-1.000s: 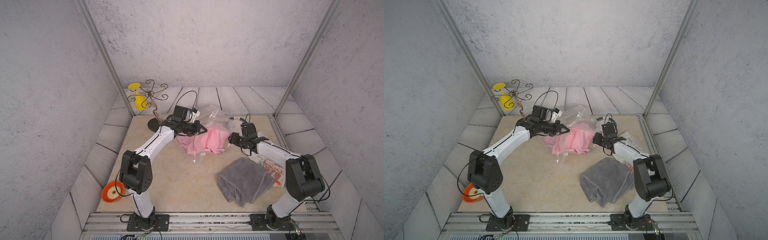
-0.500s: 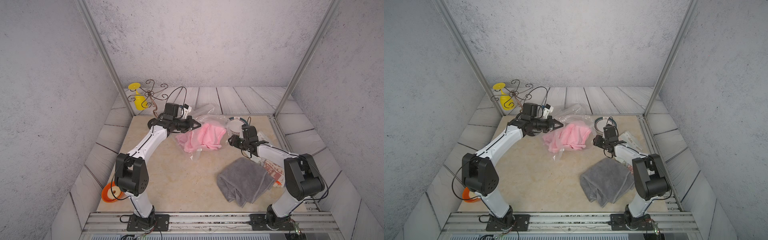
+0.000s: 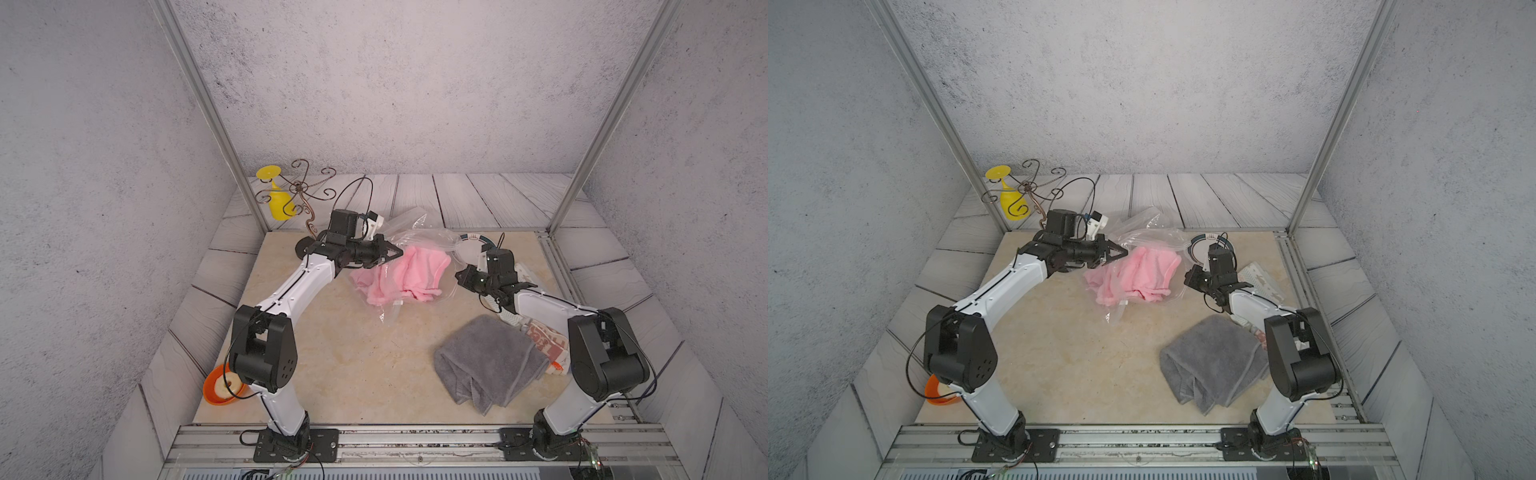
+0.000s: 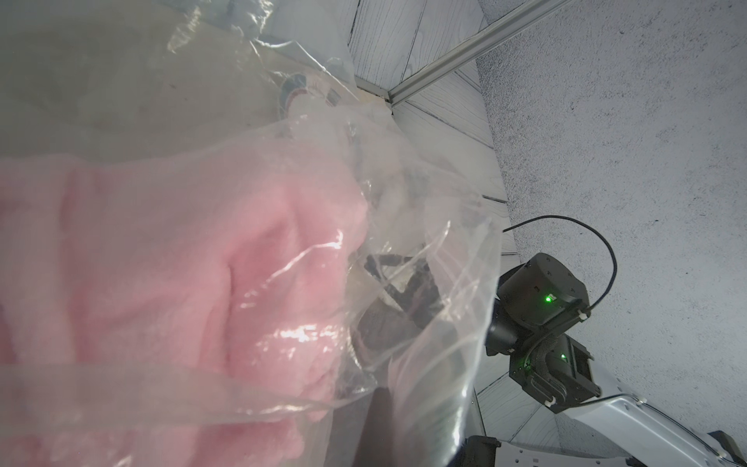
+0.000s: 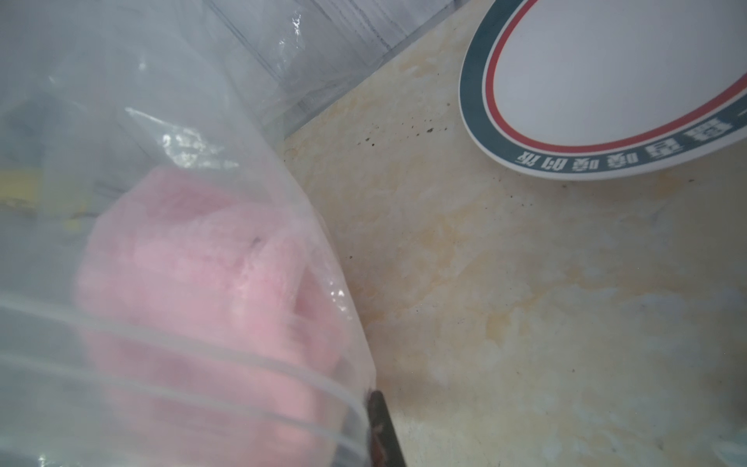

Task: Place the folded towel into the vacuum bag
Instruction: Adjust the vacuum bag at the center of the board.

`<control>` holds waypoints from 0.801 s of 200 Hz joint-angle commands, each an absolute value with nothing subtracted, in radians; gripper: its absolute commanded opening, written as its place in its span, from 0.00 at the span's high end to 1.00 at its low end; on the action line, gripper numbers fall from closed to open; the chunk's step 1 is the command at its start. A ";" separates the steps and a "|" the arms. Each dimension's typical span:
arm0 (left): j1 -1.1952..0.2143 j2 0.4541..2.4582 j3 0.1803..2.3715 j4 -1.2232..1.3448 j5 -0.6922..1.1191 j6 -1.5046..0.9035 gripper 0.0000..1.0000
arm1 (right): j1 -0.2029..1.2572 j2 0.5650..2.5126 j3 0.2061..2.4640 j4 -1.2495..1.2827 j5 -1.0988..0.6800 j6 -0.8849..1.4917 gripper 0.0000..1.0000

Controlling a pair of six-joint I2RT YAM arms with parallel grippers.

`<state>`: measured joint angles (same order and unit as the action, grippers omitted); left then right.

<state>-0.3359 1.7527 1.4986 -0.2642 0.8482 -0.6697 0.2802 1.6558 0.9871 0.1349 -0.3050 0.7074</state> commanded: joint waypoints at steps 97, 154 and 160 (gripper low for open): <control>-0.328 1.767 1.730 -0.378 0.748 -0.478 1.00 | 0.282 1.393 1.197 0.192 -0.573 0.669 1.00; -0.351 1.814 2.141 -0.419 1.041 -0.518 1.00 | 0.282 1.427 1.215 0.046 -0.449 0.607 1.00; -0.353 1.813 2.140 -0.435 1.027 -0.501 1.00 | 0.282 1.424 1.215 0.042 -0.448 0.599 1.00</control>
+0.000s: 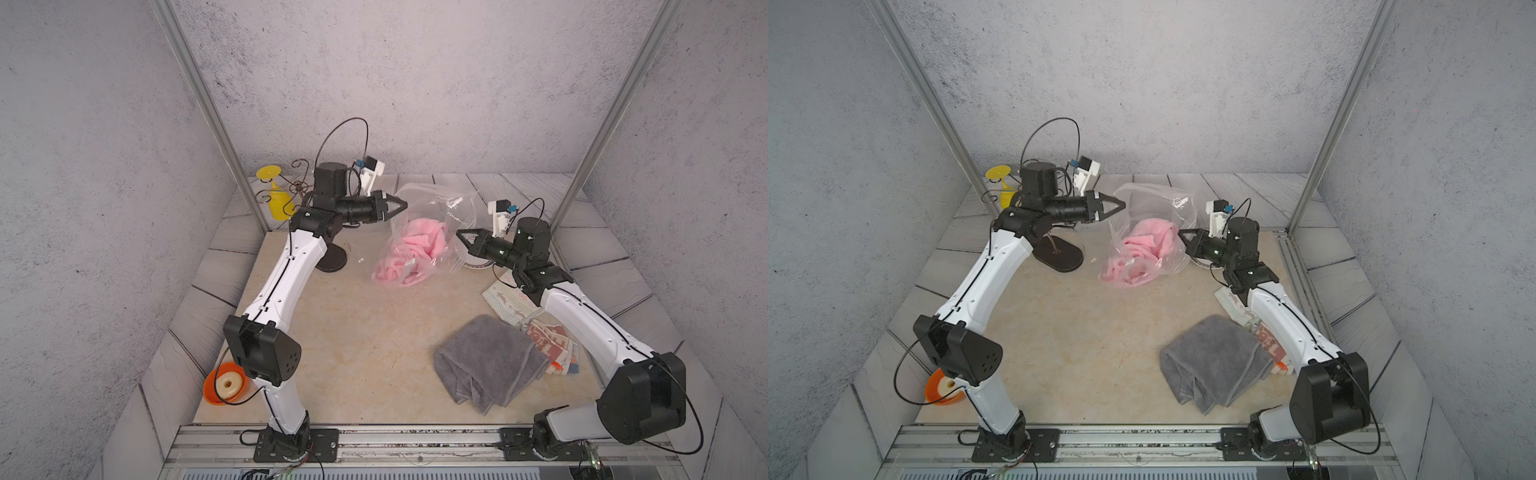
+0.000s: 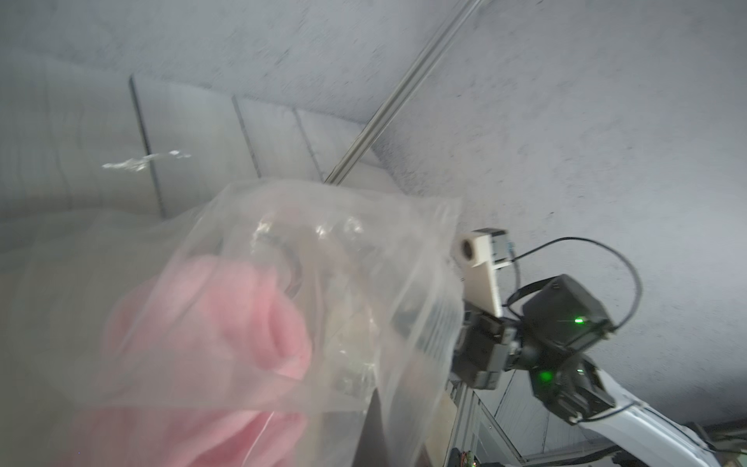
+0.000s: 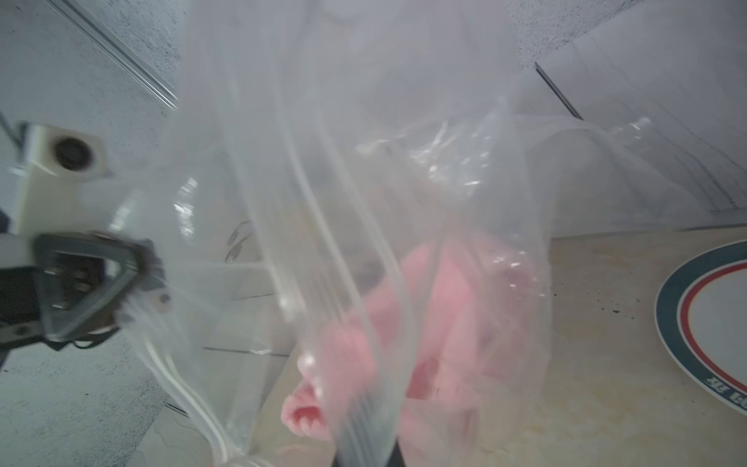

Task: Place the folded towel into the vacuum bag
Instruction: Adjust the vacuum bag at the center of the board.

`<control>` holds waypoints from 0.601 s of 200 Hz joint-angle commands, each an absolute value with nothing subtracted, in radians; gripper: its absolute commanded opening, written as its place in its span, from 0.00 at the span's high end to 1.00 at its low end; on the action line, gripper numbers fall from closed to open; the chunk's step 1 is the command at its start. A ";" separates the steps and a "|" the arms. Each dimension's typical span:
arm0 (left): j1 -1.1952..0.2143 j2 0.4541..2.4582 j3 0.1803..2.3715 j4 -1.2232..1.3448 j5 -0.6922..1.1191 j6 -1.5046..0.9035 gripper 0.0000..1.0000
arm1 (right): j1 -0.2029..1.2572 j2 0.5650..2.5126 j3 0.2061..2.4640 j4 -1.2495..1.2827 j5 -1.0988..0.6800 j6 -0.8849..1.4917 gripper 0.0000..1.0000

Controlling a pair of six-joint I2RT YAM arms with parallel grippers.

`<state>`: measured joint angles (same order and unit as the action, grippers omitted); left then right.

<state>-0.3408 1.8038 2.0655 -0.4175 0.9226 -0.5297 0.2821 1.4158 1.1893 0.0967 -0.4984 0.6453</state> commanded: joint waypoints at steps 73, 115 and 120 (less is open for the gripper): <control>-0.413 1.791 1.605 -0.316 0.660 -0.455 1.00 | 0.270 1.387 1.159 -0.140 -0.178 0.580 0.98; -0.423 1.832 1.467 -0.217 0.594 -0.530 1.00 | 0.213 1.334 1.090 -0.219 0.004 0.659 0.29; -0.423 1.838 1.460 -0.208 0.592 -0.541 1.00 | 0.207 1.328 1.089 -0.245 0.034 0.669 0.26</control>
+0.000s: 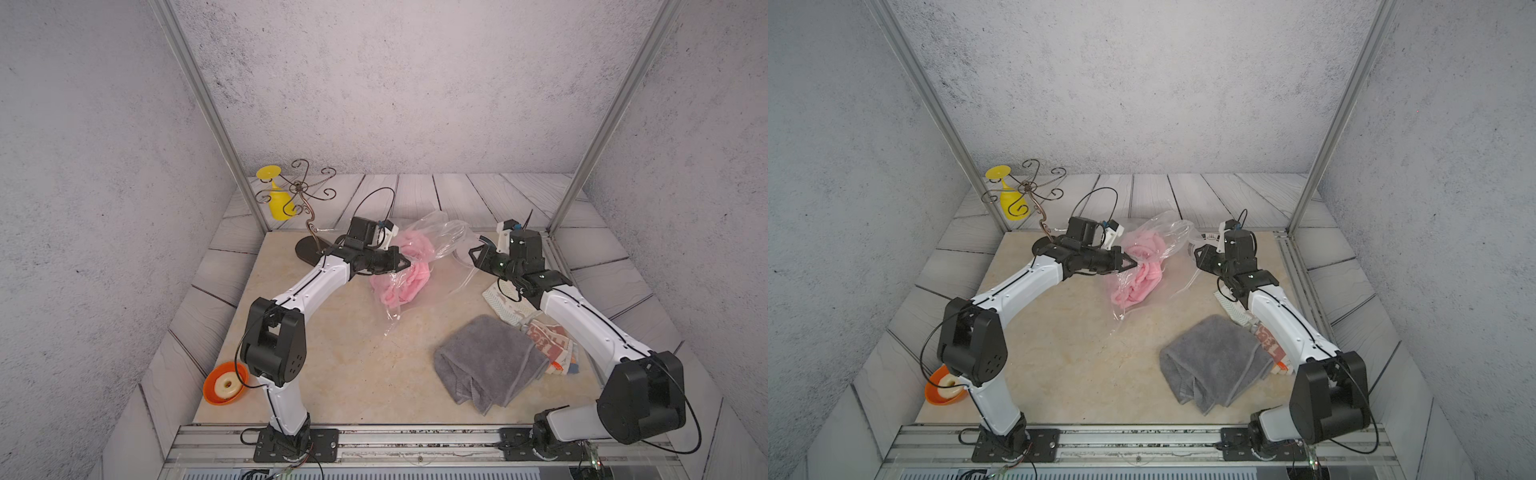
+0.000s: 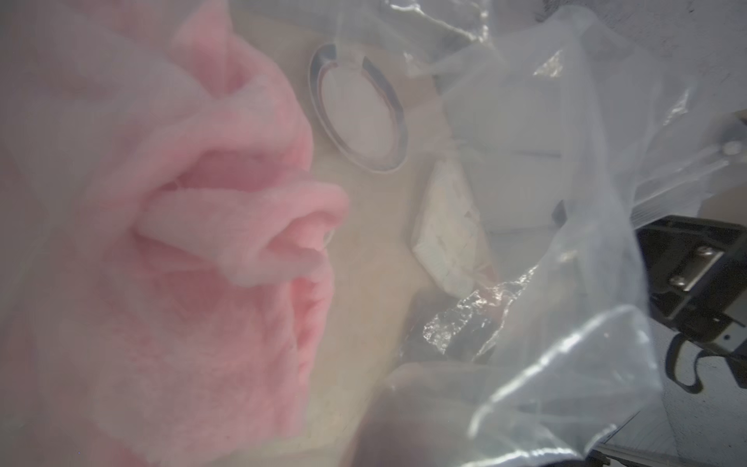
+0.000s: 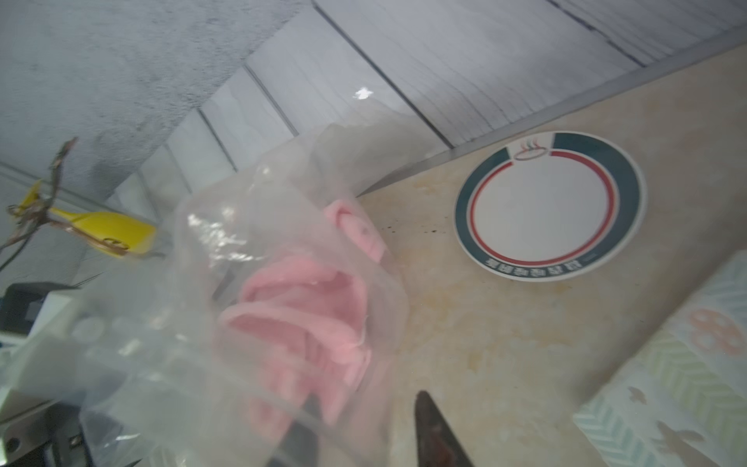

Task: Place the folded towel into the vacuum bag
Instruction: Adjust the vacuum bag at the center of the board, then adjust the towel at the center of the board.

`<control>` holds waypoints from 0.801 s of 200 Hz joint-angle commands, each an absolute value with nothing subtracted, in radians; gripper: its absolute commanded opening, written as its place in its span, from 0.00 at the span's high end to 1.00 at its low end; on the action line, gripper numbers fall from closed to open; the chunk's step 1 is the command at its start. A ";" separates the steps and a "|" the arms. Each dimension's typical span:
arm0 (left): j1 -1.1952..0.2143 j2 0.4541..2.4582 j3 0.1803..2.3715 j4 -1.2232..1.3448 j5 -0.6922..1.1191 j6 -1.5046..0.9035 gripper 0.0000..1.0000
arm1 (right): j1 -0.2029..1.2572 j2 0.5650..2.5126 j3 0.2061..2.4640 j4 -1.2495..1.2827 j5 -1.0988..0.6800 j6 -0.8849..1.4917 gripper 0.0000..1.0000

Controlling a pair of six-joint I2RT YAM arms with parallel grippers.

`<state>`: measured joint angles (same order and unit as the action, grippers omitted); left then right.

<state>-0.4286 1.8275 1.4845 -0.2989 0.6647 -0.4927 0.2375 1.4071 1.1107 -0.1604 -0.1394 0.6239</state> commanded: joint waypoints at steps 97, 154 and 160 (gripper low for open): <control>-0.422 1.876 1.453 -0.198 0.581 -0.606 1.00 | 0.118 1.313 0.936 -0.691 0.193 0.964 0.12; -0.422 1.902 1.463 -0.196 0.604 -0.618 1.00 | 0.136 1.712 1.070 -0.861 -0.271 0.578 0.12; -0.422 1.904 1.464 -0.200 0.605 -0.618 1.00 | 0.139 1.738 1.071 -0.856 -0.299 0.574 0.12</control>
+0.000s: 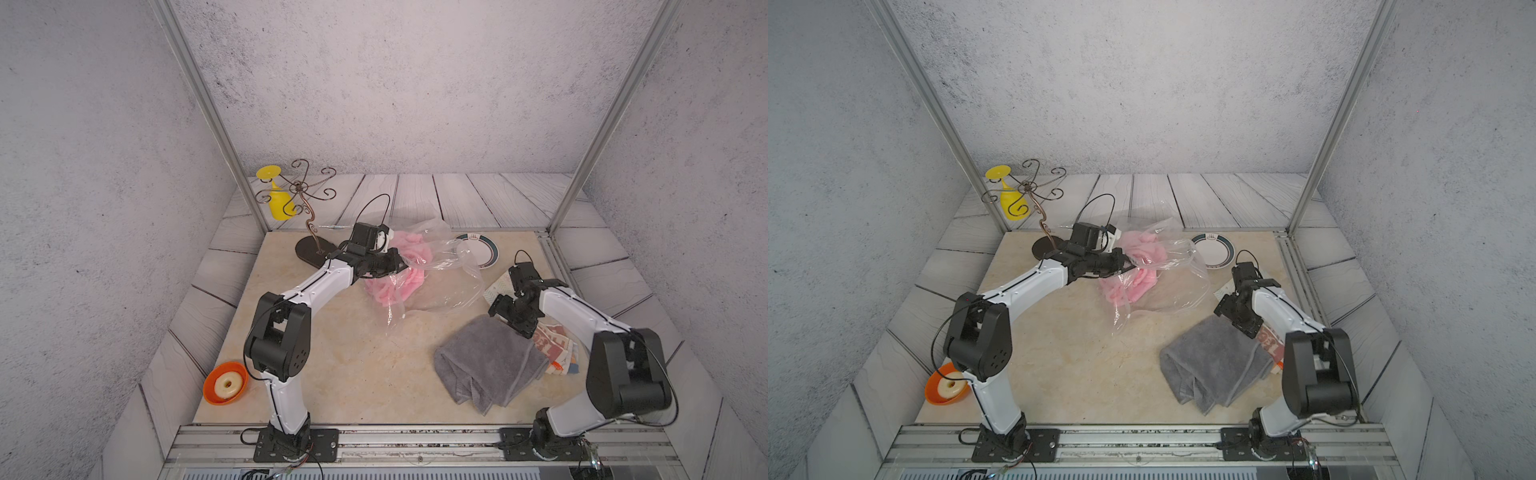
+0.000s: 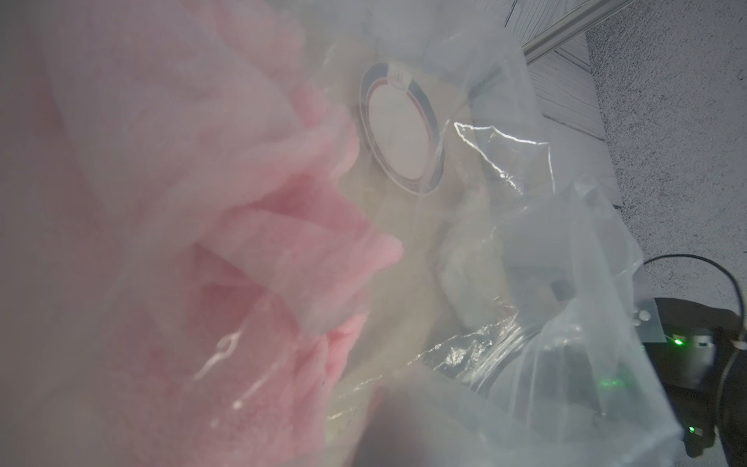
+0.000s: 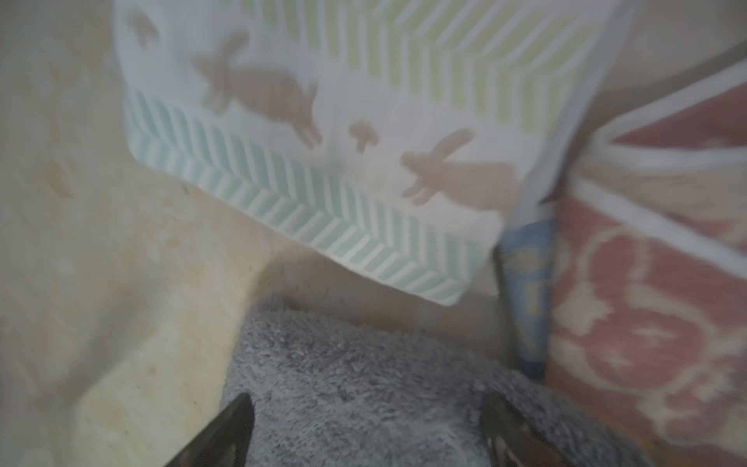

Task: Place the folded towel into the vacuum bag
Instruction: Adjust the towel at the center of the board.

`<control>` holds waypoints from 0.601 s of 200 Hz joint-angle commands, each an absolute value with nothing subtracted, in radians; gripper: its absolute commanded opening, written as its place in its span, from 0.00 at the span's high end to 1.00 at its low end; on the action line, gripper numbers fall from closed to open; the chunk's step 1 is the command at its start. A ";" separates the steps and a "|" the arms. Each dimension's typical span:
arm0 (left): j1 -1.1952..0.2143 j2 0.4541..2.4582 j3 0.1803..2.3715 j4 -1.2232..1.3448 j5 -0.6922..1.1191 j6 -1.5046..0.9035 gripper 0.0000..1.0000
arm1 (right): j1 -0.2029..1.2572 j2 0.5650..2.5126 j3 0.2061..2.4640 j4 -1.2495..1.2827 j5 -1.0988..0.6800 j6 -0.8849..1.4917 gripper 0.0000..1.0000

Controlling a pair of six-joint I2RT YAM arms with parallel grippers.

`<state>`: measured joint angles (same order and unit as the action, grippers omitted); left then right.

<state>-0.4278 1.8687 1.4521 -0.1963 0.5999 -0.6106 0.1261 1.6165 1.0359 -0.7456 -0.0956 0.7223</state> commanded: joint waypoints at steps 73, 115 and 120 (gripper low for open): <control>-0.417 1.887 1.482 -0.250 0.567 -0.592 1.00 | 0.188 1.885 1.244 -0.536 -0.473 0.700 0.21; -0.389 1.871 1.472 -0.254 0.531 -0.617 1.00 | 0.215 1.819 1.379 -0.550 -0.353 0.663 0.19; -0.386 1.867 1.466 -0.251 0.523 -0.619 1.00 | 0.214 1.804 1.386 -0.592 -0.314 0.643 0.19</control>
